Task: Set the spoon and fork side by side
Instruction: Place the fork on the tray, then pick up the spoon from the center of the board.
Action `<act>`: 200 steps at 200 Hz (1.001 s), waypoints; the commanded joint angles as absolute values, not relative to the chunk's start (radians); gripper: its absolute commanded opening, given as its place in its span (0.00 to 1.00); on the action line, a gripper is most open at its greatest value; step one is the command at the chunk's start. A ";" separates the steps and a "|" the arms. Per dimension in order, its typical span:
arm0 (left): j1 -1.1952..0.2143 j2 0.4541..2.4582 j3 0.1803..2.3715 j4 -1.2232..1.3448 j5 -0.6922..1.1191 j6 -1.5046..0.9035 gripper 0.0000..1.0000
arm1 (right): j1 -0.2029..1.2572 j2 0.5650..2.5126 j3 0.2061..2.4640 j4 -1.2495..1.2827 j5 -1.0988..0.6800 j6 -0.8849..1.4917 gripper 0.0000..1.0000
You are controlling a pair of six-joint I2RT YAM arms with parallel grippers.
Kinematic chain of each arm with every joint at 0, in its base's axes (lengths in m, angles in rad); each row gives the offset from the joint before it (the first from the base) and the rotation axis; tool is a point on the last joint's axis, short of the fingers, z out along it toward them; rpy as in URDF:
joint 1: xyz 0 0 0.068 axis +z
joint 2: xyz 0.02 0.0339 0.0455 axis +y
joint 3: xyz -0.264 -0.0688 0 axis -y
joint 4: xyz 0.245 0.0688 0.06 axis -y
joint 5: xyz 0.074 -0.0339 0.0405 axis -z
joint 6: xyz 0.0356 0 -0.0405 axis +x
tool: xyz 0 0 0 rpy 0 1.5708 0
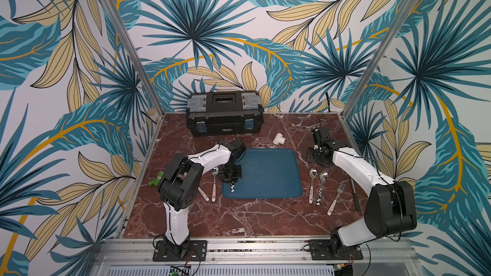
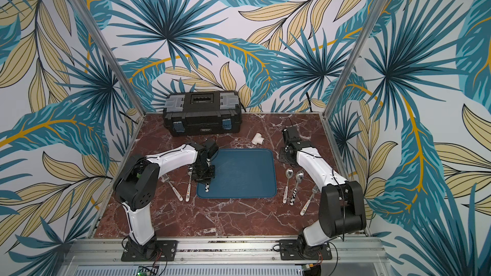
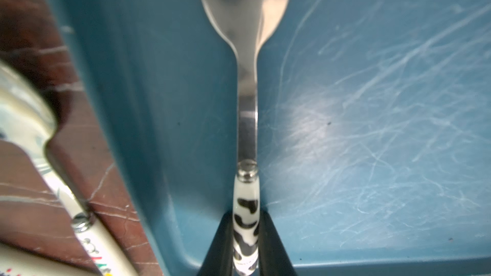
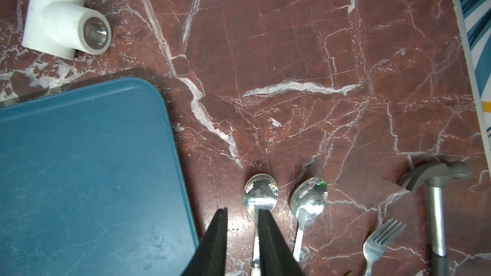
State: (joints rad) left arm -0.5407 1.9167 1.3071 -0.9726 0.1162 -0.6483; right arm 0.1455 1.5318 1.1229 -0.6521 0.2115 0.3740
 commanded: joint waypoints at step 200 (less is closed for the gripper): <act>-0.565 1.537 1.473 -1.112 -0.118 -0.694 0.54 | 0.135 1.482 0.955 -0.822 0.251 0.579 0.36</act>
